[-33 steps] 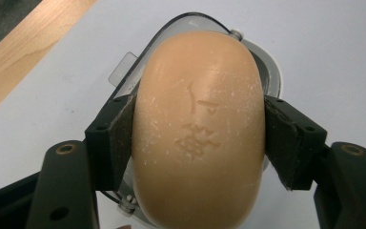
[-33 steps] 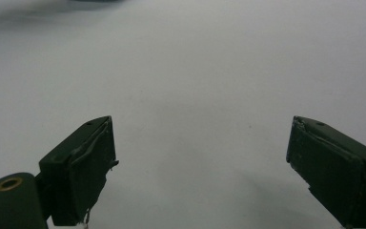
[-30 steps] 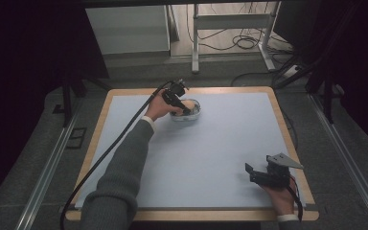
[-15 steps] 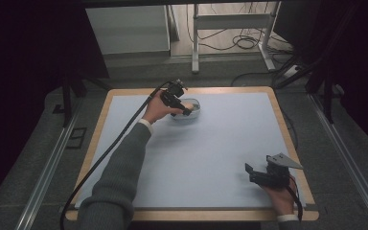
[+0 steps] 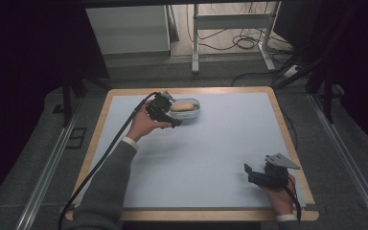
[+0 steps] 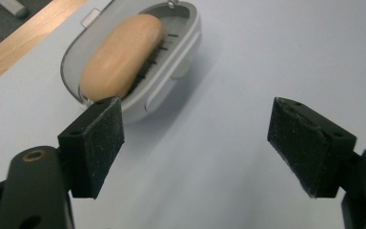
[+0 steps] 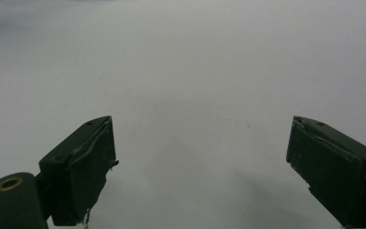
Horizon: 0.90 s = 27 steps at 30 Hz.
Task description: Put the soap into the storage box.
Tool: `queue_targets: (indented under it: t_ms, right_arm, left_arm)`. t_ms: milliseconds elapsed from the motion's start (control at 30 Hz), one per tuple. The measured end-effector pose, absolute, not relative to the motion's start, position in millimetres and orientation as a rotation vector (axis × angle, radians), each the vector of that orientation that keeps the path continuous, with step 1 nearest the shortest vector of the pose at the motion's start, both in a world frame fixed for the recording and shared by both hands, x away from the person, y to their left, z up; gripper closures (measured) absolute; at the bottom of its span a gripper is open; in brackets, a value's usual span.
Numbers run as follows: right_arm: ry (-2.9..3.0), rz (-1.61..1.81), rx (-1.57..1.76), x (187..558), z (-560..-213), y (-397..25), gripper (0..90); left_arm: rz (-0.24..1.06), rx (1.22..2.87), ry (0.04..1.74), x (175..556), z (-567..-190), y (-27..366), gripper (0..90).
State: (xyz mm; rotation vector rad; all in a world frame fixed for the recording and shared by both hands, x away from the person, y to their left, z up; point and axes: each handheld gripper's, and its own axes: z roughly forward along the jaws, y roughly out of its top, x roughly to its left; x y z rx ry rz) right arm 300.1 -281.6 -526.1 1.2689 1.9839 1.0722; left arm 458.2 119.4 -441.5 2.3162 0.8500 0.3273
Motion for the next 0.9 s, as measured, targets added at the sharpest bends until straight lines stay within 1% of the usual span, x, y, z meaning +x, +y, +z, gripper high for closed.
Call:
queue_targets:
  t_ms: [100,300,500,667,800,900]
  right_arm:
    - [1.983,1.075,1.270,300.3,-526.1,-282.2,9.3]
    - [1.983,1.068,1.268,300.2,-526.2,-281.4,9.3]
    - [1.977,1.067,1.265,299.7,-526.1,-281.4,9.3]
    - [1.982,1.056,1.262,299.9,-526.2,-280.6,9.3]
    - [1.977,1.051,1.260,299.7,-526.3,-280.3,9.3]
    - [1.973,1.055,1.263,299.6,-526.3,-280.5,9.3]
  left_arm:
    - [0.348,2.314,0.854,445.0,-444.1,124.9,18.6]
    - [0.347,2.274,0.869,416.6,-453.4,142.9,18.2]
    - [0.379,2.229,0.928,378.8,-472.3,165.9,18.1]
    - [0.355,2.165,0.989,351.2,-486.8,190.5,18.5]
    - [0.352,2.171,1.026,333.7,-497.8,204.4,18.5]
    - [0.341,2.143,1.058,324.0,-504.6,213.9,18.5]
